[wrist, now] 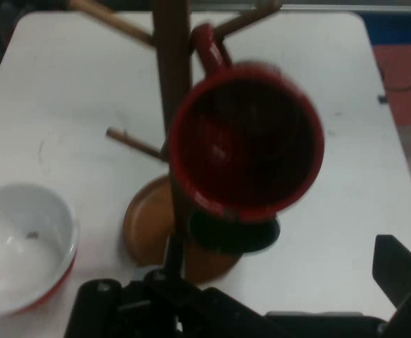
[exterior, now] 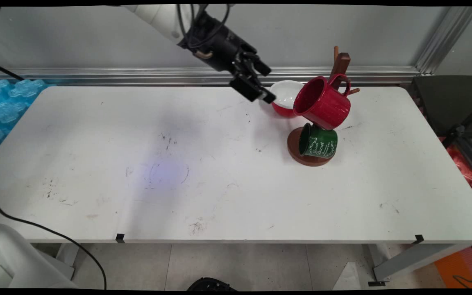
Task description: Pick up the red mug from the rack
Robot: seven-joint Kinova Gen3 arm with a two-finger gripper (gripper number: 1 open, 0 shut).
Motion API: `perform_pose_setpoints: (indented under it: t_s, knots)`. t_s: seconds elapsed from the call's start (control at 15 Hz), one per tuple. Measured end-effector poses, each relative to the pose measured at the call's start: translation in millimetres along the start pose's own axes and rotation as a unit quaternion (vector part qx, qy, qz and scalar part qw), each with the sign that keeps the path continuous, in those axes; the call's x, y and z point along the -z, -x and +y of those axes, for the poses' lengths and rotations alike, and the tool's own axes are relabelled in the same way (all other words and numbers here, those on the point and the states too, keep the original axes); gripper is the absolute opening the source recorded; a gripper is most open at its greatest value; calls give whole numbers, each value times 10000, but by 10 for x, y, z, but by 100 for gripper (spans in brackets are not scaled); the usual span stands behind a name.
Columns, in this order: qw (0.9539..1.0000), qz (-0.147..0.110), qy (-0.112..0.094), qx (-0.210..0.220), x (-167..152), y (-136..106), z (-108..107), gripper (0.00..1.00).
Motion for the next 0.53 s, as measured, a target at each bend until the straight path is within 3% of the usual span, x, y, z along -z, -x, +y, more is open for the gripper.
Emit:
perform_pose_setpoints:
  t_s: [0.53]
  knots:
    - [9991,406,110,55,-356,-265,132,100]
